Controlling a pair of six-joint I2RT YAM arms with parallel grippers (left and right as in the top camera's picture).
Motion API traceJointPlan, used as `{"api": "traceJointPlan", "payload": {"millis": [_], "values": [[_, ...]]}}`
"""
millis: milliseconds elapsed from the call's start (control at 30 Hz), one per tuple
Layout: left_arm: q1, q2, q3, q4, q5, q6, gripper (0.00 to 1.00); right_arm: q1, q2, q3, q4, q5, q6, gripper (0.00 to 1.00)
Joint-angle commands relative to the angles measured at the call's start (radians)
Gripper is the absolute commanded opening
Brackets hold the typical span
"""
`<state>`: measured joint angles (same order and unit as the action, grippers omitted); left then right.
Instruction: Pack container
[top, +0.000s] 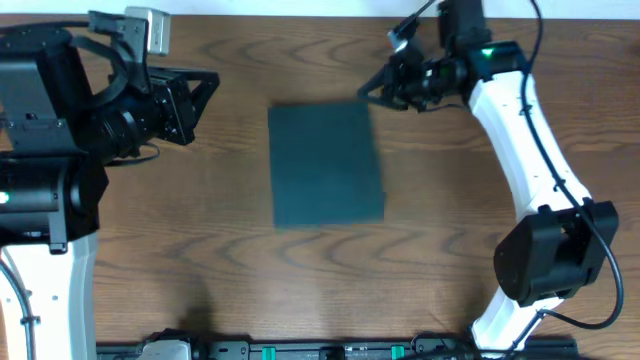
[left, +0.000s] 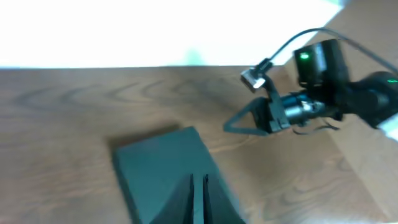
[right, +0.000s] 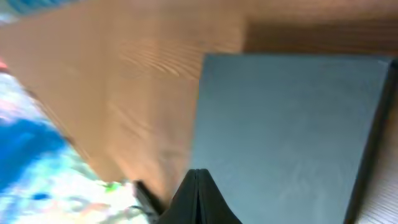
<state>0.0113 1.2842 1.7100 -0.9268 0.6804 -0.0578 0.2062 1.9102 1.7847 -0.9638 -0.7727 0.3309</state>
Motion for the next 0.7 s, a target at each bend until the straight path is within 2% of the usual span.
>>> {"api": "traceJointPlan", "payload": {"millis": [0,267,667], "values": [[0.003,0.052,0.002,-0.043,-0.098,0.008,0.06,0.052,-0.06,0.001,0.006,0.146,-0.101,0.01],[0.003,0.225,0.002,-0.193,-0.097,0.043,0.06,0.085,-0.122,0.001,0.02,0.329,-0.1,0.01],[-0.125,0.478,0.002,-0.217,-0.098,0.278,0.06,0.119,-0.074,-0.006,-0.111,0.448,-0.112,0.01]]}}
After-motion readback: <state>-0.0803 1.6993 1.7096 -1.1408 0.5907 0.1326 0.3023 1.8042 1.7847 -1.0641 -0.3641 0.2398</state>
